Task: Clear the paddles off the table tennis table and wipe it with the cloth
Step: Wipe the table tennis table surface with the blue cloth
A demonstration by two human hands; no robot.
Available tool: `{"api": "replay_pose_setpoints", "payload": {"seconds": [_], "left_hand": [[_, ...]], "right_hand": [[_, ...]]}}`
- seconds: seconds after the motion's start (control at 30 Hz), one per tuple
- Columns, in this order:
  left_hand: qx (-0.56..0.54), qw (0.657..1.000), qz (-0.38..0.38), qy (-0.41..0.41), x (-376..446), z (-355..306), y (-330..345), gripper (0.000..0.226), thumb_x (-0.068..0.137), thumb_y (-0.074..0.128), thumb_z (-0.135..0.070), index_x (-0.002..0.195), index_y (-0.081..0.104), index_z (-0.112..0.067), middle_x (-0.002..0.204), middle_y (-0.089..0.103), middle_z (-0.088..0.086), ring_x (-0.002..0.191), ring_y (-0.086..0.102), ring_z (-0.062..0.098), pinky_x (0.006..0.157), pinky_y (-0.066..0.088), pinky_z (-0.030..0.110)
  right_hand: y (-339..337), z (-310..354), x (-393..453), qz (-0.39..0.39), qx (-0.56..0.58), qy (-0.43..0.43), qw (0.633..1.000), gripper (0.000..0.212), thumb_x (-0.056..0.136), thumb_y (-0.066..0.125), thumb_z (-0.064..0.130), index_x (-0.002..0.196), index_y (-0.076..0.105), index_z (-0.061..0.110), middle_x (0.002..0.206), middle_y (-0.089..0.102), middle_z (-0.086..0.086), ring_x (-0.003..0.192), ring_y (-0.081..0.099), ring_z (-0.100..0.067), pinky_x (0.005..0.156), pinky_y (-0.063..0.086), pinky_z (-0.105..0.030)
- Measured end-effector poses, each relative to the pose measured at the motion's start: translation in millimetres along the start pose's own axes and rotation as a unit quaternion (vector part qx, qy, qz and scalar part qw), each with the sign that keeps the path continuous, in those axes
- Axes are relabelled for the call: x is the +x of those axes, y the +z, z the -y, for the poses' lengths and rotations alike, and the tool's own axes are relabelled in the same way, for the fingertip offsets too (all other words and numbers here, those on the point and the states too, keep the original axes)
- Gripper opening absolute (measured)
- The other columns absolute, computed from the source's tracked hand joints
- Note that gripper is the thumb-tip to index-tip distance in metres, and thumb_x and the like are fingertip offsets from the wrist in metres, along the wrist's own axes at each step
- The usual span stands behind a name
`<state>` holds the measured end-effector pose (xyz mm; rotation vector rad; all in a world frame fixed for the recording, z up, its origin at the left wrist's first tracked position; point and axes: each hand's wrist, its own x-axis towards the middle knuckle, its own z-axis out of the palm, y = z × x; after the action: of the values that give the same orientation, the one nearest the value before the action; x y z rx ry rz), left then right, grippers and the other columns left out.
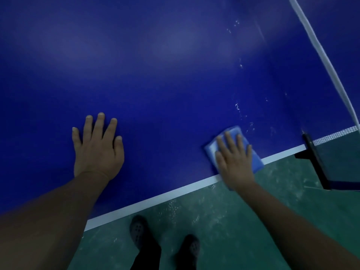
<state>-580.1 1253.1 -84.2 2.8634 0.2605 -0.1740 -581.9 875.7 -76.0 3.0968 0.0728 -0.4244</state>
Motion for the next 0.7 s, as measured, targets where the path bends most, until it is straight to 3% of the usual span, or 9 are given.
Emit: {"api": "replay_pose_setpoints", "payload": {"seconds": [0.17, 0.2, 0.27, 0.33, 0.4, 0.5, 0.6, 0.67, 0.7], "left_hand": [[0.009, 1.0, 0.001, 0.003, 0, -1, -1, 0.059, 0.104, 0.018, -0.044, 0.157, 0.026, -0.022, 0.167, 0.014, 0.005, 0.154, -0.001, 0.026, 0.123, -0.003, 0.056], [0.009, 1.0, -0.002, 0.003, -1, -1, -1, 0.058, 0.104, 0.018, -0.043, 0.157, 0.027, -0.022, 0.167, 0.014, 0.006, 0.154, 0.0, 0.027, 0.123, -0.002, 0.057], [0.012, 1.0, -0.01, 0.003, 0, 0, -1, 0.061, 0.102, 0.014, -0.045, 0.157, 0.026, -0.022, 0.167, 0.015, 0.006, 0.154, 0.001, 0.027, 0.123, -0.002, 0.057], [0.007, 1.0, -0.015, 0.009, 1, 1, 1, 0.065, 0.1, 0.012, -0.048, 0.156, 0.027, -0.021, 0.166, 0.016, 0.007, 0.154, 0.002, 0.028, 0.122, -0.002, 0.056], [-0.001, 1.0, -0.022, 0.01, 1, 1, 2, 0.065, 0.099, 0.013, -0.048, 0.156, 0.029, -0.02, 0.166, 0.018, 0.007, 0.154, 0.004, 0.029, 0.122, -0.001, 0.057], [0.005, 1.0, -0.026, 0.005, 0, 0, 2, 0.064, 0.099, 0.014, -0.048, 0.156, 0.029, -0.02, 0.166, 0.018, 0.008, 0.154, 0.005, 0.029, 0.121, 0.0, 0.058], [0.026, 0.999, -0.019, 0.009, -1, -2, 1, 0.059, 0.103, 0.019, -0.044, 0.156, 0.028, -0.018, 0.166, 0.018, 0.009, 0.153, 0.007, 0.032, 0.121, 0.003, 0.06], [0.043, 0.999, -0.012, 0.006, -2, -5, -1, 0.056, 0.106, 0.025, -0.04, 0.157, 0.026, -0.016, 0.166, 0.016, 0.011, 0.153, 0.006, 0.033, 0.121, 0.005, 0.062], [0.049, 0.999, -0.014, 0.002, -4, -7, -2, 0.057, 0.106, 0.027, -0.039, 0.157, 0.026, -0.014, 0.166, 0.015, 0.012, 0.153, 0.006, 0.034, 0.121, 0.005, 0.062]], "right_hand": [[-9, 43, 44, -0.054, 0.099, 0.222, 0.968, 0.056, 0.105, 0.018, 0.046, 0.16, 0.013, 0.034, 0.169, 0.006, 0.003, 0.155, 0.0, -0.032, 0.118, 0.007, -0.067], [-7, 64, 39, -0.065, 0.095, 0.195, 0.974, 0.056, 0.105, 0.019, 0.046, 0.159, 0.017, 0.033, 0.169, 0.01, 0.002, 0.154, 0.004, -0.034, 0.118, 0.009, -0.068], [5, 98, 10, -0.065, 0.055, 0.027, 0.996, 0.055, 0.105, 0.017, 0.048, 0.157, 0.028, 0.032, 0.166, 0.021, 0.0, 0.153, 0.012, -0.035, 0.117, 0.011, -0.066], [15, 85, -20, -0.037, 0.013, -0.082, 0.996, 0.055, 0.106, 0.016, 0.049, 0.156, 0.031, 0.031, 0.165, 0.024, 0.001, 0.154, 0.013, -0.034, 0.119, 0.012, -0.064], [12, 34, -22, -0.027, 0.018, -0.015, 0.999, 0.057, 0.103, 0.019, 0.046, 0.156, 0.032, 0.029, 0.165, 0.024, 0.0, 0.153, 0.016, -0.034, 0.118, 0.017, -0.064], [-1, -38, -2, -0.017, 0.049, 0.175, 0.983, 0.055, 0.106, 0.017, 0.044, 0.16, 0.012, 0.031, 0.169, 0.006, 0.002, 0.155, 0.001, -0.031, 0.12, 0.009, -0.062], [-8, -38, 21, -0.04, 0.13, 0.284, 0.949, 0.056, 0.106, 0.014, 0.045, 0.16, 0.004, 0.033, 0.169, -0.002, 0.003, 0.155, -0.007, -0.03, 0.12, 0.001, -0.064], [-6, -2, 21, -0.053, 0.117, 0.252, 0.959, 0.056, 0.106, 0.016, 0.045, 0.16, 0.009, 0.032, 0.169, 0.003, 0.003, 0.155, -0.002, -0.032, 0.119, 0.004, -0.064], [-2, 19, 15, -0.059, 0.101, 0.176, 0.977, 0.056, 0.106, 0.016, 0.046, 0.16, 0.014, 0.031, 0.169, 0.007, 0.002, 0.154, 0.002, -0.033, 0.119, 0.005, -0.064]]}}
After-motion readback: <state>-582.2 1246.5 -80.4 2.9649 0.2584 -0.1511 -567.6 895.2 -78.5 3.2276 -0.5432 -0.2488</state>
